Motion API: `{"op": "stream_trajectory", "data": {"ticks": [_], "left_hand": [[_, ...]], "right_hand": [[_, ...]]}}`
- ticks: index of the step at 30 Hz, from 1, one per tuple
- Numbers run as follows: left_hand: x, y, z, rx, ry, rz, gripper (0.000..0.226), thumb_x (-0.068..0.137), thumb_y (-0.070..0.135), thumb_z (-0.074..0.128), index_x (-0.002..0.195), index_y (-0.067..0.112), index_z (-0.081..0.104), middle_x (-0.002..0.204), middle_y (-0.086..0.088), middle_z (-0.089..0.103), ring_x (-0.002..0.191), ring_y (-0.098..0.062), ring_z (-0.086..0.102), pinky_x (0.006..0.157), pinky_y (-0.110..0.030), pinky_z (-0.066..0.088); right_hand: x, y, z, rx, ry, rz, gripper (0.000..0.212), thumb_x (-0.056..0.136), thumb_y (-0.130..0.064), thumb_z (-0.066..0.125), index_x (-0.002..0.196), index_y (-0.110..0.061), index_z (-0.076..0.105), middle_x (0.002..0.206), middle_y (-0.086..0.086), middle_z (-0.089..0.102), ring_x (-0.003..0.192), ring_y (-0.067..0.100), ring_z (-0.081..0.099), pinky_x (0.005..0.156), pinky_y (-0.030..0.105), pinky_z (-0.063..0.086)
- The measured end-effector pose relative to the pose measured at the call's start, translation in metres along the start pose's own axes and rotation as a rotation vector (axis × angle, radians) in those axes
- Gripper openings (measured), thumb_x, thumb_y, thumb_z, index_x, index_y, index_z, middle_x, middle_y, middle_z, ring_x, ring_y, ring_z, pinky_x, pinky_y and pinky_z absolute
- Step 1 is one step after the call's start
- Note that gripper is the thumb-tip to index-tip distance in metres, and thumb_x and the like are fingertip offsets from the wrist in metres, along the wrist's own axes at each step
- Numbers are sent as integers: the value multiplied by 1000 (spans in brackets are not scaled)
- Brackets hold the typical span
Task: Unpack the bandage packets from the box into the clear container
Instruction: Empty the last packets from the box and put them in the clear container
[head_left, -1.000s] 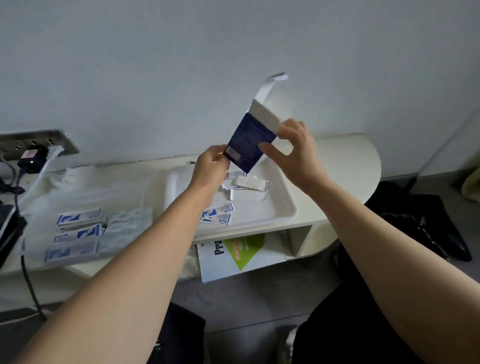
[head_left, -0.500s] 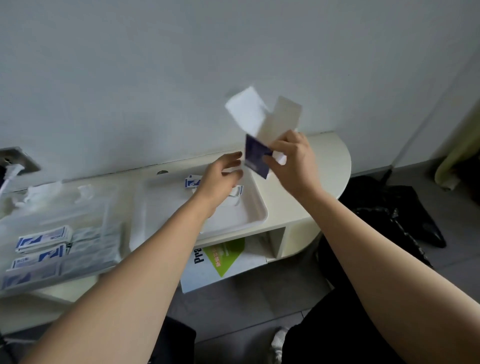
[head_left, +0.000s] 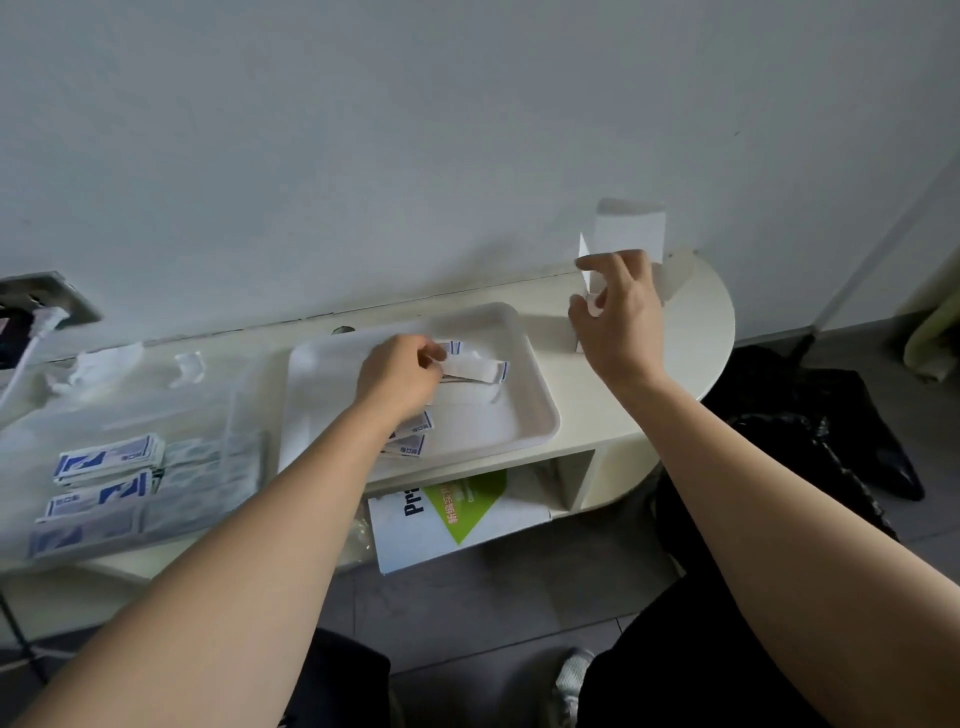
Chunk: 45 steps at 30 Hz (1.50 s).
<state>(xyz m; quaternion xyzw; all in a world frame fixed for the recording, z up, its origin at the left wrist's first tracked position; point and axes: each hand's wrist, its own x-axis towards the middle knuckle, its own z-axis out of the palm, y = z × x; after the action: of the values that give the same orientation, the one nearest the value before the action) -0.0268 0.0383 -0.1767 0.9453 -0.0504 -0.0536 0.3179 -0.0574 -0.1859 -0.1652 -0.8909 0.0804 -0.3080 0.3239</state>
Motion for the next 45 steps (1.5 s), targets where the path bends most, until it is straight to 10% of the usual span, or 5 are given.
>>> {"op": "stream_trajectory", "data": {"ticks": [4, 9, 13, 36, 45], "left_hand": [[1, -27, -16, 162, -44, -74, 22, 83, 17, 63, 104, 24, 67, 108, -1, 64, 96, -21, 58, 79, -30, 48], [-5, -54, -29, 283, -243, -69, 33, 70, 30, 79, 99, 31, 64, 112, -3, 58, 107, -21, 52, 88, -32, 48], [-14, -69, -32, 364, -296, 17, 42, 67, 29, 80, 104, 30, 60, 108, -4, 51, 105, -23, 49, 83, -29, 45], [25, -79, -18, 82, -76, -73, 36, 88, 29, 60, 122, 19, 52, 117, -2, 58, 106, -22, 57, 87, -32, 46], [26, -68, -28, -730, -40, -219, 43, 86, 24, 66, 126, 20, 51, 101, -2, 61, 88, -20, 63, 80, -35, 52]], "right_hand": [[-8, -31, 29, 42, -312, -197, 14, 83, -13, 63, 96, -16, 69, 89, -3, 59, 68, 12, 55, 67, 32, 52], [-22, -55, 69, -111, -837, -212, 34, 84, -28, 69, 116, -18, 63, 110, 4, 59, 93, 19, 59, 79, 27, 44], [-23, -56, 95, -319, -750, -94, 56, 82, -31, 69, 132, -15, 47, 126, 13, 46, 119, 30, 44, 96, 38, 43], [-2, -56, 150, -263, -635, 113, 16, 80, -28, 68, 89, -16, 69, 93, 11, 64, 97, 33, 57, 72, 32, 40], [2, -71, 113, 363, -737, 221, 9, 85, -22, 70, 84, -13, 69, 68, -2, 58, 62, 11, 46, 58, 23, 36]]}}
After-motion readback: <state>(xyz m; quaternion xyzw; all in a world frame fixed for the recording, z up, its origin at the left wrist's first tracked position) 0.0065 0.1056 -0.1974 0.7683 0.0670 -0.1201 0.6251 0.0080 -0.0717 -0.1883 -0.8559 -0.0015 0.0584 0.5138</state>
